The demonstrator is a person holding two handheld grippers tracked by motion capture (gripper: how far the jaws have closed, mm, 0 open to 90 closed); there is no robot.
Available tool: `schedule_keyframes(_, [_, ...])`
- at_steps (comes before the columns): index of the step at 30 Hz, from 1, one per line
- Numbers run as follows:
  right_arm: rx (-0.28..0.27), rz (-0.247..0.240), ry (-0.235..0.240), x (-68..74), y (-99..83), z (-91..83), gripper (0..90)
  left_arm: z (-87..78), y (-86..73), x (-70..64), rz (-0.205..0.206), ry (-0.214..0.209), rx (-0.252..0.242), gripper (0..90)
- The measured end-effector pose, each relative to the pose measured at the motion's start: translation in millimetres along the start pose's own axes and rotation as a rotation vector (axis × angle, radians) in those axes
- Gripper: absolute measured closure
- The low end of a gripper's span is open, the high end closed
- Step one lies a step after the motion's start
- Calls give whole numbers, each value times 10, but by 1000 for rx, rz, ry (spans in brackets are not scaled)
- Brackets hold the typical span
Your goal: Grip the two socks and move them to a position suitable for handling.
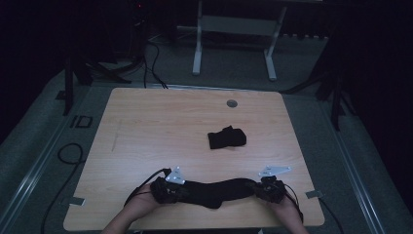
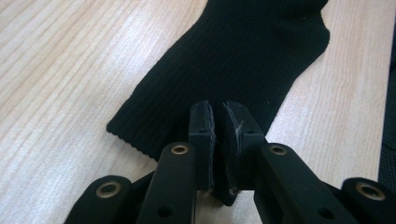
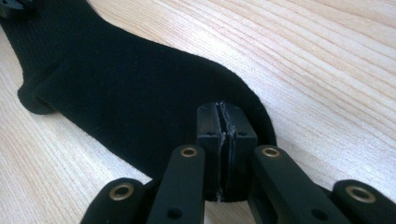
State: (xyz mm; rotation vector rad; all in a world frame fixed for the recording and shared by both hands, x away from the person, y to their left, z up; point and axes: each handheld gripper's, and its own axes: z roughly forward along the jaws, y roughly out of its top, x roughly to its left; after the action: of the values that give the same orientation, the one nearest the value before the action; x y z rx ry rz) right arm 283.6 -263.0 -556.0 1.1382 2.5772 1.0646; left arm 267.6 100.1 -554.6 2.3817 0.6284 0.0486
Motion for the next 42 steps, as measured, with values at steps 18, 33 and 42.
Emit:
schedule_keyframes(18, [-78,-53,14,-8,393,-144,632,-185,42,35,-51,28,-156,549])
schedule_keyframes(33, [-61,-92,-99,-436,1144,278,545,-188,-46,104,-98,69,-219,538])
schedule_keyframes(42, [-66,17,-186,-793,1413,488,528,-156,-20,153,-126,90,-228,538])
